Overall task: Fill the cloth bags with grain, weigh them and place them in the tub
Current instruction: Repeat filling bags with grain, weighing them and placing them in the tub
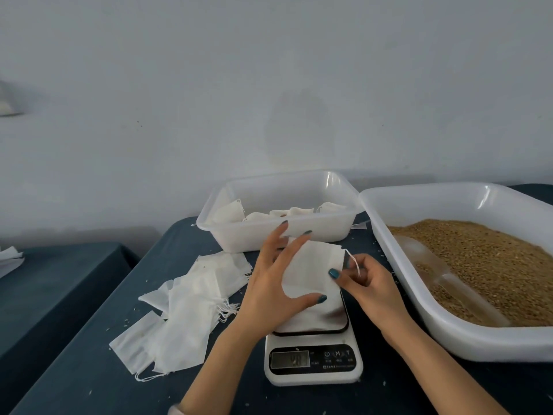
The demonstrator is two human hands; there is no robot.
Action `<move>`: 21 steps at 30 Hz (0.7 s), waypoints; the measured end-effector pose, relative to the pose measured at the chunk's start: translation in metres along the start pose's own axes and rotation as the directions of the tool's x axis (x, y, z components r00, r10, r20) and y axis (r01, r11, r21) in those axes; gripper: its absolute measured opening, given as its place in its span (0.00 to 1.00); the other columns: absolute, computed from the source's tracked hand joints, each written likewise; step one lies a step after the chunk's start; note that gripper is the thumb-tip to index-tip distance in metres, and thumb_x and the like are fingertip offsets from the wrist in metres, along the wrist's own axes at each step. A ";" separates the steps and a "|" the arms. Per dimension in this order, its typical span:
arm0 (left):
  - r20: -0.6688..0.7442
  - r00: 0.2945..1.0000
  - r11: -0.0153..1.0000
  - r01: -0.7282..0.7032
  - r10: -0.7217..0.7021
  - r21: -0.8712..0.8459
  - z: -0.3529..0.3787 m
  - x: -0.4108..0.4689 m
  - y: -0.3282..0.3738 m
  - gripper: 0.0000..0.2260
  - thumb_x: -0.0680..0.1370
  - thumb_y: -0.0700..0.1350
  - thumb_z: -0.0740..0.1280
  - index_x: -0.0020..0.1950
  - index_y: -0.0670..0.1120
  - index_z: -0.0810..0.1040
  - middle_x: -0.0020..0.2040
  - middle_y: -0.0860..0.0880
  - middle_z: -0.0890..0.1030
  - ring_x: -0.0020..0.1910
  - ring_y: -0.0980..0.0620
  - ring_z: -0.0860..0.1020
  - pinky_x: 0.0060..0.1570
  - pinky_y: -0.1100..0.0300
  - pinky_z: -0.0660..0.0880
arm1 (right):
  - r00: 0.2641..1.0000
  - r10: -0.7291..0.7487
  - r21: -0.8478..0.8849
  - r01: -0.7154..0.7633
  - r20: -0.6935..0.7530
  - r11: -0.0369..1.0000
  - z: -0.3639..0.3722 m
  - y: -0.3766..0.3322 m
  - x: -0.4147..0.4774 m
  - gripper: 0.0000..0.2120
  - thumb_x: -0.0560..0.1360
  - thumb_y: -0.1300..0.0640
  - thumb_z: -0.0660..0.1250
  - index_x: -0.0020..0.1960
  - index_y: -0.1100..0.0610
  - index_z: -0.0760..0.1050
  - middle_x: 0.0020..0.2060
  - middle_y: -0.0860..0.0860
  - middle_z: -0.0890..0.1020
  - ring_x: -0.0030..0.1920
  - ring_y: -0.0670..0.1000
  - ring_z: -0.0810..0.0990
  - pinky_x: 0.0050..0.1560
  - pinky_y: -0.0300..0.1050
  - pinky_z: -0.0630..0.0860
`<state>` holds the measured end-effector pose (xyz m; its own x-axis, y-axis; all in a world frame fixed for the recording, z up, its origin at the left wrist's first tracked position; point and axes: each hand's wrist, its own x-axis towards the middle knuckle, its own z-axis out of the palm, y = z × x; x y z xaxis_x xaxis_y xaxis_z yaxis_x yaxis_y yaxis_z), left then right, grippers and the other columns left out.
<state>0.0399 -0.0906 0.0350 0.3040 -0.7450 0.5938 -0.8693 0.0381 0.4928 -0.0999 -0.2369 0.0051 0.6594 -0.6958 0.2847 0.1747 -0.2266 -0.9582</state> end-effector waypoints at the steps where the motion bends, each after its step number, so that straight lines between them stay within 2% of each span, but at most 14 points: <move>1: -0.027 0.999 0.998 -0.029 0.030 0.052 0.001 0.000 0.001 0.41 0.66 0.61 0.77 0.76 0.64 0.62 0.78 0.56 0.53 0.75 0.55 0.59 0.68 0.57 0.68 | 1.000 -0.017 -0.003 0.017 0.006 1.000 0.001 -0.001 0.000 0.15 0.66 0.44 0.75 0.43 0.50 0.73 0.35 0.49 0.84 0.36 0.45 0.81 0.42 0.36 0.75; 4: -0.051 0.994 0.984 -0.088 0.097 0.156 0.005 -0.002 0.003 0.42 0.64 0.65 0.75 0.76 0.62 0.63 0.78 0.55 0.55 0.76 0.50 0.56 0.73 0.51 0.63 | 0.993 -0.101 0.003 0.101 0.062 0.995 0.004 -0.004 -0.002 0.15 0.67 0.47 0.76 0.33 0.46 0.69 0.26 0.45 0.71 0.28 0.43 0.67 0.32 0.31 0.67; 6: -0.021 0.990 0.963 -0.133 0.142 0.236 0.007 -0.002 0.002 0.42 0.65 0.66 0.74 0.76 0.58 0.65 0.77 0.56 0.59 0.77 0.50 0.56 0.74 0.48 0.61 | 0.985 -0.146 0.014 0.146 0.088 0.989 0.006 -0.007 -0.003 0.16 0.68 0.50 0.76 0.32 0.47 0.68 0.26 0.43 0.68 0.27 0.42 0.64 0.30 0.31 0.65; 8: 0.002 0.983 0.941 -0.176 0.183 0.288 0.010 -0.003 0.001 0.41 0.65 0.66 0.72 0.75 0.56 0.65 0.74 0.58 0.65 0.77 0.52 0.58 0.73 0.48 0.61 | 0.979 -0.176 0.030 0.174 0.104 0.984 0.008 -0.008 -0.004 0.16 0.69 0.53 0.76 0.33 0.50 0.68 0.26 0.42 0.68 0.27 0.41 0.65 0.30 0.30 0.65; 11: -0.004 0.979 0.926 -0.192 0.204 0.325 0.013 -0.003 0.002 0.38 0.68 0.68 0.70 0.74 0.54 0.68 0.65 0.56 0.73 0.71 0.53 0.65 0.69 0.51 0.64 | 0.973 -0.202 0.032 0.200 0.111 0.979 0.009 -0.011 -0.007 0.14 0.69 0.54 0.75 0.36 0.55 0.70 0.27 0.43 0.71 0.28 0.41 0.68 0.31 0.31 0.67; 16: -0.029 0.977 0.909 -0.187 0.212 0.373 0.012 -0.003 0.002 0.32 0.71 0.67 0.68 0.71 0.54 0.69 0.57 0.56 0.74 0.59 0.54 0.71 0.63 0.54 0.68 | 0.970 -0.204 -0.019 0.208 0.129 0.978 0.009 -0.014 -0.009 0.09 0.71 0.54 0.74 0.48 0.57 0.79 0.30 0.49 0.78 0.31 0.42 0.74 0.35 0.32 0.71; 18: -0.007 0.976 0.904 -0.197 0.215 0.380 0.011 -0.004 0.002 0.32 0.73 0.67 0.67 0.72 0.53 0.69 0.57 0.55 0.74 0.57 0.54 0.72 0.62 0.56 0.69 | 0.972 -0.195 -0.055 0.204 0.132 0.978 0.010 -0.014 -0.009 0.10 0.71 0.52 0.73 0.50 0.55 0.81 0.33 0.47 0.81 0.33 0.42 0.77 0.37 0.31 0.72; 21: 0.024 0.974 0.881 -0.216 0.227 0.420 0.011 -0.005 0.002 0.34 0.74 0.65 0.65 0.75 0.48 0.69 0.58 0.52 0.75 0.57 0.53 0.73 0.61 0.58 0.70 | 0.972 -0.192 -0.081 0.204 0.135 0.976 0.010 -0.014 -0.010 0.12 0.70 0.47 0.72 0.50 0.51 0.83 0.40 0.48 0.85 0.40 0.48 0.82 0.41 0.36 0.77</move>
<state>0.0326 -0.0944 0.0261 0.0894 -0.7324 0.6749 -0.9956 -0.0857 0.0389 -0.1018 -0.2204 0.0150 0.7064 -0.5409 0.4566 0.2452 -0.4181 -0.8747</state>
